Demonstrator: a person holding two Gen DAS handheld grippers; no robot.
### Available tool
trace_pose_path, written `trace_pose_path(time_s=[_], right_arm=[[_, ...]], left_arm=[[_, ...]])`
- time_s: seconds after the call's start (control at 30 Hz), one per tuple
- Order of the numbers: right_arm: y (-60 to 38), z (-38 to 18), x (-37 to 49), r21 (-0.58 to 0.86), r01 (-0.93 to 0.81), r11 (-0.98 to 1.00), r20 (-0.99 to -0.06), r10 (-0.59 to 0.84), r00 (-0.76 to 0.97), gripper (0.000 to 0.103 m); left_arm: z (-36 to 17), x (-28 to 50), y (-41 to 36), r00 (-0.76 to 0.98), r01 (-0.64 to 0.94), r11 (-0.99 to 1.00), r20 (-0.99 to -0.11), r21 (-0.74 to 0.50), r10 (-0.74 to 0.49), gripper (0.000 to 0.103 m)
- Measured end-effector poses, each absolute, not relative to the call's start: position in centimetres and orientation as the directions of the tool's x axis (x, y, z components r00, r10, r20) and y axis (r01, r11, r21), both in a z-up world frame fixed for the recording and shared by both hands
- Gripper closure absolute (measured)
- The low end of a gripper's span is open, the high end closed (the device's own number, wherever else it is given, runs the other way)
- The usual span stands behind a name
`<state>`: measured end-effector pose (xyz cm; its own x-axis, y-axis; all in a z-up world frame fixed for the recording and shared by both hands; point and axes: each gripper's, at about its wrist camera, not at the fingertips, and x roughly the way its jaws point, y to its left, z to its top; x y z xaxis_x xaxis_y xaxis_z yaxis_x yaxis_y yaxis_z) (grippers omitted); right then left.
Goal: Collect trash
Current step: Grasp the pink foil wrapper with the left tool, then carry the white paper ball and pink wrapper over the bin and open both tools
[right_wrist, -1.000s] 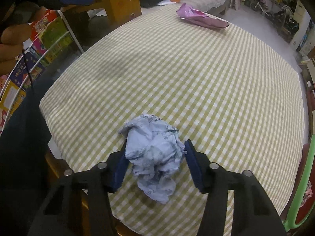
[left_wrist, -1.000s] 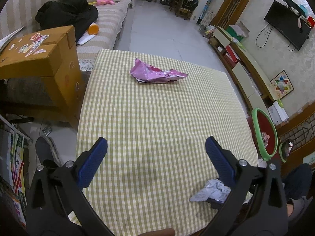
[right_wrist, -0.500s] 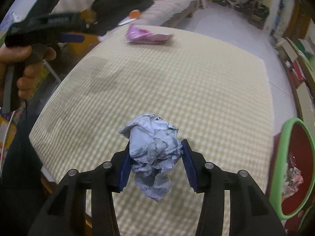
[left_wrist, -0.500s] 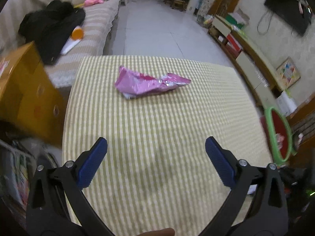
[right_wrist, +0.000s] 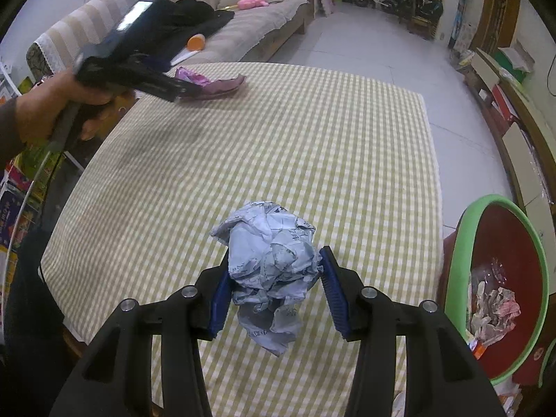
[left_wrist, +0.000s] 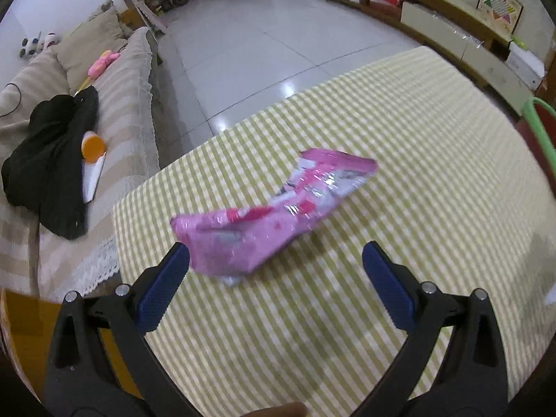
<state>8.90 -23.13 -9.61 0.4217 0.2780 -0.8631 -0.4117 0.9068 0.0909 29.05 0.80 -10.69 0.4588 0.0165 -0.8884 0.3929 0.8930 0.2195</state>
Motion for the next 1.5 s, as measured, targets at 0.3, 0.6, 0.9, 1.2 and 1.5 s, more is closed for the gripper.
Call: trace_pose_path(time_s=[0.3, 0.6, 0.9, 1.2, 1.5], right_arm=[[-23.6, -9.9, 9.1, 0.103, -0.4, 0.911, -0.871, 0.277, 0.406, 0.057], [-23.9, -9.7, 8.9, 0.106, -0.397, 0.912, -0.868, 0.279, 0.411, 0.057], [-24.5, -9.2, 9.1, 0.11, -0.39, 0.914, -0.861, 0.284, 0.422, 0.057], [-25.1, -7.7, 8.5, 0.112, -0.39, 0.914, -0.835, 0.3, 0.462, 0.057], [-26.3, -5.2, 7.7, 0.128, -0.366, 0.922, -0.799, 0.315, 0.513, 0.057]], left_arm=[[-13.5, 32.8, 0.3, 0.392, 0.452, 0.86, -0.919, 0.238, 0.049, 0.006], [-14.0, 33.1, 1.0, 0.32, 0.416, 0.905, -0.946, 0.085, -0.058, 0.043], [-12.6, 29.4, 1.0, 0.285, 0.322, 0.945, -0.948, -0.047, -0.144, 0.071], [-8.1, 22.9, 0.9, 0.356, 0.237, 0.956, -0.901, -0.17, -0.249, 0.072], [-3.8, 16.0, -1.2, 0.426, 0.287, 0.943, -0.859, -0.17, -0.285, 0.072]])
